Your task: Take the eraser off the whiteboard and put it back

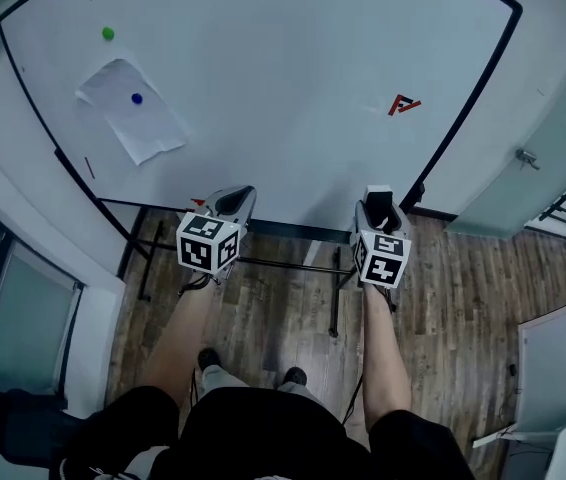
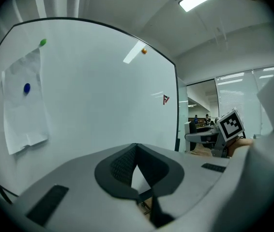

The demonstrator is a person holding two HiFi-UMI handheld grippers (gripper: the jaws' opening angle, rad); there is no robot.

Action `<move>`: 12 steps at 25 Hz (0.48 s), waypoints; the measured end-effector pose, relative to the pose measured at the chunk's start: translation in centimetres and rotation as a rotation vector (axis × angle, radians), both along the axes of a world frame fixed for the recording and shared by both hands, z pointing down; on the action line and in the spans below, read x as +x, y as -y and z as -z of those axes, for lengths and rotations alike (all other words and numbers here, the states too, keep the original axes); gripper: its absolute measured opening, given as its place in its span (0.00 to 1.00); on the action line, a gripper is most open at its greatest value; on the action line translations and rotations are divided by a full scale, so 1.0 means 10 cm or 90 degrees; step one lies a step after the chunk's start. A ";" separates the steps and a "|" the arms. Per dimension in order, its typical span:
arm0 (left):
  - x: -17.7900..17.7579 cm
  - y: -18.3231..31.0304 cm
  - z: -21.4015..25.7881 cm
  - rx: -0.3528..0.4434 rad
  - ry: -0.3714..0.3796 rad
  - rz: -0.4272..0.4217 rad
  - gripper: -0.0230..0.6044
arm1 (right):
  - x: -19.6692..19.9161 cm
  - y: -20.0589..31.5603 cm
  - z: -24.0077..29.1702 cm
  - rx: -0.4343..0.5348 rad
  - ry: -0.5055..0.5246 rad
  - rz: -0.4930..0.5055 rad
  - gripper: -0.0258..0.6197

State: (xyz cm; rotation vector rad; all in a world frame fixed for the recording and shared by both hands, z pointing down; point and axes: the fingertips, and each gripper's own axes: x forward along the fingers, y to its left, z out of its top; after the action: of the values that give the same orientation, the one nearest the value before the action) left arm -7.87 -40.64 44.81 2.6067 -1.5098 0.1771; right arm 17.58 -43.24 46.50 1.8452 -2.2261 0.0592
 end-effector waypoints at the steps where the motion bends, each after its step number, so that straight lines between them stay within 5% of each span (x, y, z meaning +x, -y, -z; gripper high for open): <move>1: -0.09 0.03 0.07 0.004 0.002 -0.007 0.07 | -0.12 0.04 0.12 0.010 -0.004 -0.002 0.45; 12: -1.14 0.35 0.70 0.060 0.011 -0.043 0.06 | -1.78 0.33 1.26 0.109 -0.015 -0.014 0.45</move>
State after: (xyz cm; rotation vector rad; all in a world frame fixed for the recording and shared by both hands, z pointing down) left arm -19.28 -44.10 37.77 2.7381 -1.4717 0.1386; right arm -0.20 -46.52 33.89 1.9456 -2.2573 -0.1546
